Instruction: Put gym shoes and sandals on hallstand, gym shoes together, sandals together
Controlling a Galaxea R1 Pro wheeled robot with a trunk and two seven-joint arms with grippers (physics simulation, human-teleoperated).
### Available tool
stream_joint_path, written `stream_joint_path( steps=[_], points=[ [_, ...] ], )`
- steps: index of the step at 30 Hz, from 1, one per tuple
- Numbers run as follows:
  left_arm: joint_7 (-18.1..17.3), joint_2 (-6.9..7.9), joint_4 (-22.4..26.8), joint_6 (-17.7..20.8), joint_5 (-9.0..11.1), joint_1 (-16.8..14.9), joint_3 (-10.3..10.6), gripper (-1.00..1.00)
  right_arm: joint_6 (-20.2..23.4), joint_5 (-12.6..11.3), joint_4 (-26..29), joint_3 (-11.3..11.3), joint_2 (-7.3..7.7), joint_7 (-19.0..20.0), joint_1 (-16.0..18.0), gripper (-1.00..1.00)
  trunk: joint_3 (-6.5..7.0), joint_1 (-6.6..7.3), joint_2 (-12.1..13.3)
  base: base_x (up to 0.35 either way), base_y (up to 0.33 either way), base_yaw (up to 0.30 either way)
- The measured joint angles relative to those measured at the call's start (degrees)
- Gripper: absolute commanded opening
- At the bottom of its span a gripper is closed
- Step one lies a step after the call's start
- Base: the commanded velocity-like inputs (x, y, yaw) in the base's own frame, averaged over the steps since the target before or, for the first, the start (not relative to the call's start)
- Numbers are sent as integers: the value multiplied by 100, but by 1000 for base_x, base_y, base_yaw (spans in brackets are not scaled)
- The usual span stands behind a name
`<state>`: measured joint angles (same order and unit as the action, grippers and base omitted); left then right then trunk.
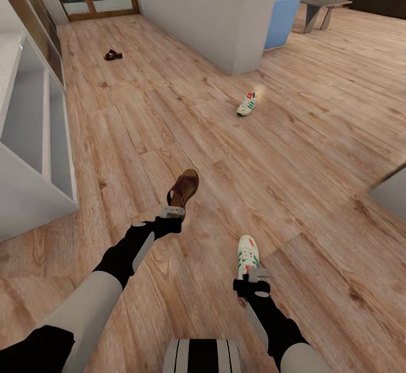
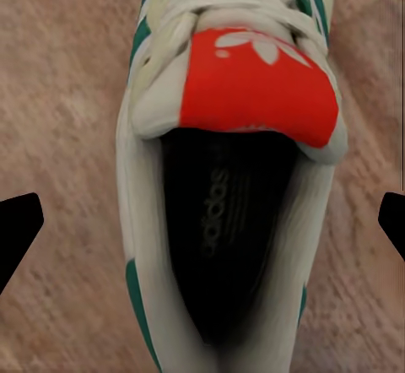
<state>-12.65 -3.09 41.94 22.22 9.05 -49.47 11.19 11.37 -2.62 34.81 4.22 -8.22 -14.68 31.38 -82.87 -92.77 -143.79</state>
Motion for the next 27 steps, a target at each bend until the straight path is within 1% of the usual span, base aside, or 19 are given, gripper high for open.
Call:
stream_joint_path(
  steps=[2, 3, 4, 5, 6, 9, 12, 20, 27],
  points=[
    [-1, 0, 0, -2, 0, 0, -3, -100, -133, 2, -57, -4, 9, 1, -1, 100, 0, 0, 0, 0, 0, 0],
    [-4, 0, 0, -3, -2, 0, -5, -100, -309, 1, -159, -7, 14, 2, -1, 100, 0, 0, 0, 0, 0, 0],
    [-6, 0, 0, -4, -1, 0, -7, -100, -683, -1, -382, -15, 16, 4, -1, 100, 0, 0, 0, 0, 0, 0],
    [-7, 0, 0, -4, -2, 0, -7, -100, -820, 0, -468, -17, 16, 4, -1, 100, 0, 0, 0, 0, 0, 0],
    [-7, 0, 0, -4, -4, 0, -7, -100, -1048, 0, -616, -18, 17, 1, -1, 100, 0, 0, 0, 0, 0, 0],
    [-8, 0, 0, -4, -4, 0, -7, -100, -1406, 0, -837, -21, 20, -1, -3, 100, 0, 0, 0, 0, 0, 0],
    [-9, 0, -1, 0, 0, 0, -7, -100, -1614, 1, -932, -23, 24, 9, -2, 100, 0, 0, 0, 0, 0, 0],
    [-9, 0, 0, 3, 0, 0, -2, -100, -1711, 1, -968, -12, 27, 22, -3, 100, 0, 0, 0, 0, 0, 0],
    [-9, 6, -7, 1, -9, 1, -1, -100, -1719, -4, -972, -16, 27, 18, -2, 100, -175, -19, -9, 0, 0, 20]
  ],
)
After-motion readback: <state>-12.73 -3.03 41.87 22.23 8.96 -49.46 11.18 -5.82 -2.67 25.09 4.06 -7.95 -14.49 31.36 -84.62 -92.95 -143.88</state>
